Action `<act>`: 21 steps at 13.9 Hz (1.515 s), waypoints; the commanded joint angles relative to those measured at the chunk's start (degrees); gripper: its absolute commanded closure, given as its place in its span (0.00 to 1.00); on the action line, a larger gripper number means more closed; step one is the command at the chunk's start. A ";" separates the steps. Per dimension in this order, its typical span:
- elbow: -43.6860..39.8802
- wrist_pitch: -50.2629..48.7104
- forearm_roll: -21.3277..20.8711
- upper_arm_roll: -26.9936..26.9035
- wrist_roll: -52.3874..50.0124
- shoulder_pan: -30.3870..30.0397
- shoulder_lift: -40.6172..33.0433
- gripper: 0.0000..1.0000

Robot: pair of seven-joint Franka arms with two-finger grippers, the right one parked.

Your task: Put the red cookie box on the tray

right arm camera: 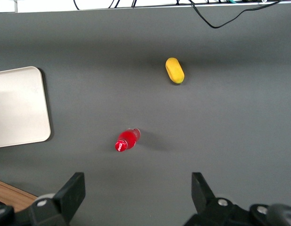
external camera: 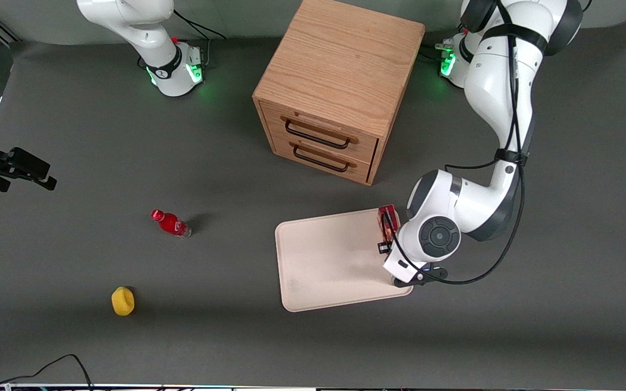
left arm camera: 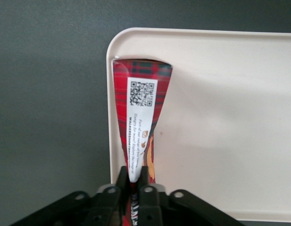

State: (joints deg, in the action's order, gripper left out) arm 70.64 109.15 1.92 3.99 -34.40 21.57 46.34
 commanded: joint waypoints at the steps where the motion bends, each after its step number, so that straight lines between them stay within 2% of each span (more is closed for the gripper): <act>1: -1.74 -0.43 -1.66 -0.82 -1.46 0.85 0.07 0.00; 5: -2.61 -8.57 -1.22 -1.09 -0.94 -1.16 -4.22 0.00; 7: -2.09 -15.07 -1.39 -1.09 0.64 -4.75 -10.09 0.00; 11: 1.06 -25.81 -2.18 -1.00 17.50 -12.76 -18.98 0.00; 15: 10.44 -24.35 -4.91 -1.17 21.98 -18.90 -29.25 0.00; 18: 14.87 -23.80 -4.12 -1.09 40.24 -27.35 -35.43 0.00; 21: 15.05 -25.47 -4.38 -1.17 40.81 -27.63 -40.43 0.00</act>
State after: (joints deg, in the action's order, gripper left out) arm 82.18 83.56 -2.16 2.21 5.60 -6.83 11.16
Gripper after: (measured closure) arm 0.000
